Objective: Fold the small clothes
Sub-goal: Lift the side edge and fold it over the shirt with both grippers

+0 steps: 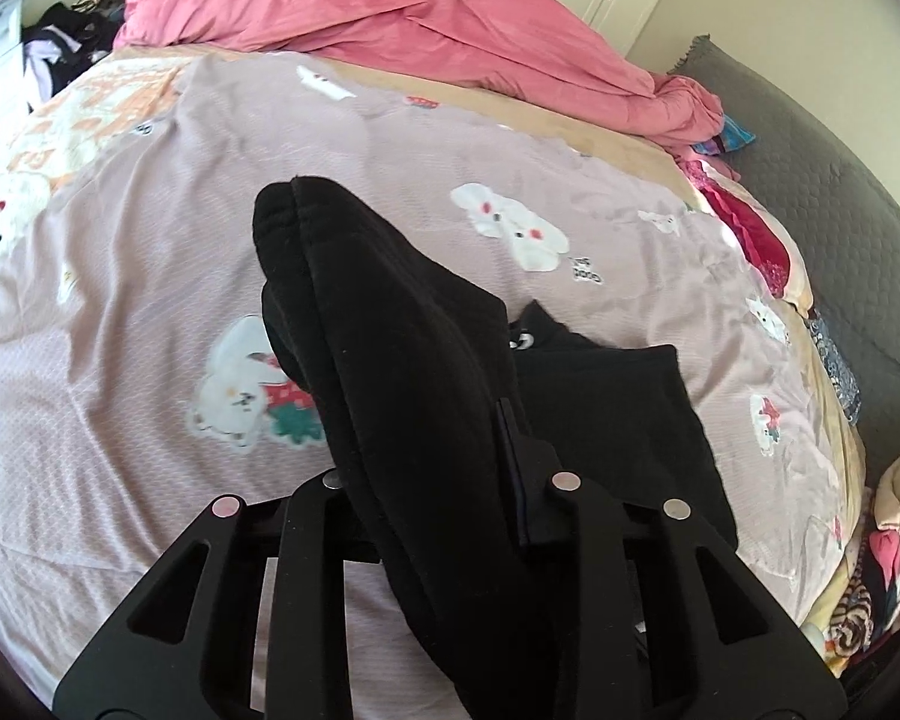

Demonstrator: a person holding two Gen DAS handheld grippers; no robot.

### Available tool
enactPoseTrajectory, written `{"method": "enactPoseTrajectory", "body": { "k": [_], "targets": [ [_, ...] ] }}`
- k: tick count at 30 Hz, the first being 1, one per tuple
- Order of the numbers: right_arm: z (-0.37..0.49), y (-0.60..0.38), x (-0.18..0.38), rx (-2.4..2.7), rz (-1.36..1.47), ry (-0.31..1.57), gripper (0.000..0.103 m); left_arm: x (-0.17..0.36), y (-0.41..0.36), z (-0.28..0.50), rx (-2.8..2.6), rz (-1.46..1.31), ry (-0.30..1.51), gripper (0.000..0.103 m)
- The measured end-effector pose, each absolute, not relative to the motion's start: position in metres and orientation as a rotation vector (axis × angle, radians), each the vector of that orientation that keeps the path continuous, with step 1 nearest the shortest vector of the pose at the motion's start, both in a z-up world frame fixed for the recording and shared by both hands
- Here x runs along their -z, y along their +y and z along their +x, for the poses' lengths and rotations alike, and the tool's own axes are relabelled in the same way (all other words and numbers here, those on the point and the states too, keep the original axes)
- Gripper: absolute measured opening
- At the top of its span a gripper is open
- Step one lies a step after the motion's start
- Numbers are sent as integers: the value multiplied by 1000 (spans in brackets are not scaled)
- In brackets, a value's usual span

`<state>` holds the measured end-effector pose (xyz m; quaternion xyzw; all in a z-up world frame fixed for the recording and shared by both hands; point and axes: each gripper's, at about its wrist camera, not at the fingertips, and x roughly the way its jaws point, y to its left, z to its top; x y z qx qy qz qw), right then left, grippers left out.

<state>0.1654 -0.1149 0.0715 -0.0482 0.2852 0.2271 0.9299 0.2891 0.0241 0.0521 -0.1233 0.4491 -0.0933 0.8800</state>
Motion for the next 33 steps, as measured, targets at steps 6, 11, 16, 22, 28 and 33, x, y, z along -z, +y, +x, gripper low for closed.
{"method": "enactPoseTrajectory", "body": {
  "k": [6,11,16,22,28,33],
  "targets": [
    [166,-146,-71,-446,-67,602,14,-57,-12,296,207,-223,955,19],
    [170,-174,-69,-429,-38,631,8,-53,-46,302,227,-195,977,19],
    [171,-194,-62,-402,-27,658,8,-46,-77,307,236,-149,999,19],
    [173,-218,-51,-382,78,690,8,-36,-110,313,243,-88,1027,19],
    [175,-237,-44,-360,165,718,8,-26,-129,324,241,-57,1059,19],
    [185,-254,-32,-375,286,786,8,-15,-147,330,230,-9,1090,20]
  ]
}}
